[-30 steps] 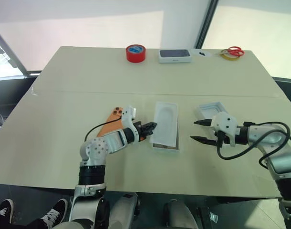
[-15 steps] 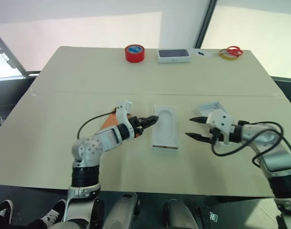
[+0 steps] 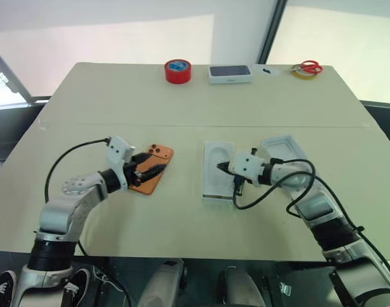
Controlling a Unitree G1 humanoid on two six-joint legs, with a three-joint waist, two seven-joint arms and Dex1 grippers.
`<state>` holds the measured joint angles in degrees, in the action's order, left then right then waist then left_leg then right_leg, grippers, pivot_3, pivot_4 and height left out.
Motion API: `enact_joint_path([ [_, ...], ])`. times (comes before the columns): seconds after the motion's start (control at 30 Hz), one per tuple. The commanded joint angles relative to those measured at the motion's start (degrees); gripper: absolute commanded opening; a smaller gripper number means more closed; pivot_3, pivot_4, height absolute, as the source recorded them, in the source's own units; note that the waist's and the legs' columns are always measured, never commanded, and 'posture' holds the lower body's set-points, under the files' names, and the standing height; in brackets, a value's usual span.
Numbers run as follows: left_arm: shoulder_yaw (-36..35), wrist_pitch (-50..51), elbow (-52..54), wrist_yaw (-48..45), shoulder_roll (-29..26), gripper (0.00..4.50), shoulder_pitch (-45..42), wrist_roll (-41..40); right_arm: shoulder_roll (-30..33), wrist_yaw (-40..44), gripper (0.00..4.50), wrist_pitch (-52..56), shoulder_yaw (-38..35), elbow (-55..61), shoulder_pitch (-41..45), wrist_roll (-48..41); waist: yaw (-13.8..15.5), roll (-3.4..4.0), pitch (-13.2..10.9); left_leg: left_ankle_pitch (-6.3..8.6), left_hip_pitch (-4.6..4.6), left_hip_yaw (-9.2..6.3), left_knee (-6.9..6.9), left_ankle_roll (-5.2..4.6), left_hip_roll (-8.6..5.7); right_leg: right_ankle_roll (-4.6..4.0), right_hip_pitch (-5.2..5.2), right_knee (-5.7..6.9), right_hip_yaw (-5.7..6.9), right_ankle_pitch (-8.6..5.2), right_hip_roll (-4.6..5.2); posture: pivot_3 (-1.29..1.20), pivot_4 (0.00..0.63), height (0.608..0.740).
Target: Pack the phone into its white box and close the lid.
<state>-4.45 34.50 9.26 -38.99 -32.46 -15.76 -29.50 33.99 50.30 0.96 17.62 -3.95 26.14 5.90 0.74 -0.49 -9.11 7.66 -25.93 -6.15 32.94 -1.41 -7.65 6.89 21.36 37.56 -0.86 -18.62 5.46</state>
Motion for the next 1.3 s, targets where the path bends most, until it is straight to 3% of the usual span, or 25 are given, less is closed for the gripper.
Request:
enact_joint_path([
  [0.03,-3.0,-0.4,0.4,1.0,0.1,3.41,0.6,-0.5,3.6,7.1,0.08,-4.1,2.2,4.5,-2.3,-0.9,-0.1,0.0,0.0,0.0,0.0,0.0,0.0,0.0,0.0,0.01,0.0,0.0,0.0,0.0,0.0,0.0,0.15,0.74],
  [0.2,-3.4,1.9,-0.9,2.2,0.2,3.41,0.2,-0.2,2.6,11.2,0.08,0.7,0.9,8.4,-2.2,-6.7,-0.2,0.0,0.0,0.0,0.02,-0.02,0.0,-0.01,0.04,0.0,-0.01,0.04,0.0,0.0,-0.01,0.0,0.15,0.74],
  [0.47,-6.2,5.6,-4.2,4.9,0.9,3.41,-2.0,-1.9,-1.9,3.2,0.08,-0.7,-1.0,2.0,2.7,-3.4,-0.1,0.0,0.0,0.0,0.03,-0.01,0.0,0.0,0.05,0.02,0.01,0.07,0.0,0.01,-0.03,0.0,0.15,0.74],
  [0.57,-10.0,9.9,-8.4,5.3,0.1,3.41,-4.5,-4.7,-5.6,0.6,0.08,4.0,-3.1,2.9,5.4,-6.3,-0.2,-0.01,0.0,0.0,0.03,-0.02,0.0,0.0,0.05,0.03,0.04,0.13,0.0,0.01,-0.06,0.0,0.15,0.74],
  [0.7,-14.5,14.8,-19.2,4.4,-1.6,3.41,-10.5,-7.7,-11.3,-3.4,0.08,6.3,-0.9,0.8,9.8,-3.5,-0.4,-0.03,0.0,-0.03,0.04,-0.03,0.02,0.05,0.06,0.04,0.13,0.34,-0.01,0.02,-0.09,0.0,0.15,0.74],
  [0.93,-5.9,15.5,-32.3,-8.2,-5.7,3.41,-15.2,-3.4,-22.1,-7.3,0.08,7.6,8.1,-7.4,16.9,4.1,-1.5,-0.05,0.0,-0.12,0.08,-0.03,-0.04,0.18,0.05,0.04,0.18,0.46,-0.03,0.02,-0.15,0.0,0.15,0.74],
  [1.13,1.4,15.2,-34.7,-11.9,-6.7,3.41,-16.0,2.3,-24.7,-5.6,0.08,14.3,15.3,-10.7,17.6,10.1,-1.4,-0.06,0.0,-0.14,0.16,-0.08,-0.04,0.23,0.03,0.03,0.14,0.53,-0.07,0.02,-0.31,0.0,0.15,0.74],
  [1.3,3.6,18.5,-32.8,-15.6,-7.1,3.41,-14.6,2.5,-26.6,-6.2,0.08,15.9,16.2,-12.1,17.5,11.1,-1.7,-0.02,0.0,-0.13,0.42,-0.02,-0.24,0.24,0.04,0.02,0.07,0.55,-0.21,0.02,-0.28,0.0,0.15,0.74],
])
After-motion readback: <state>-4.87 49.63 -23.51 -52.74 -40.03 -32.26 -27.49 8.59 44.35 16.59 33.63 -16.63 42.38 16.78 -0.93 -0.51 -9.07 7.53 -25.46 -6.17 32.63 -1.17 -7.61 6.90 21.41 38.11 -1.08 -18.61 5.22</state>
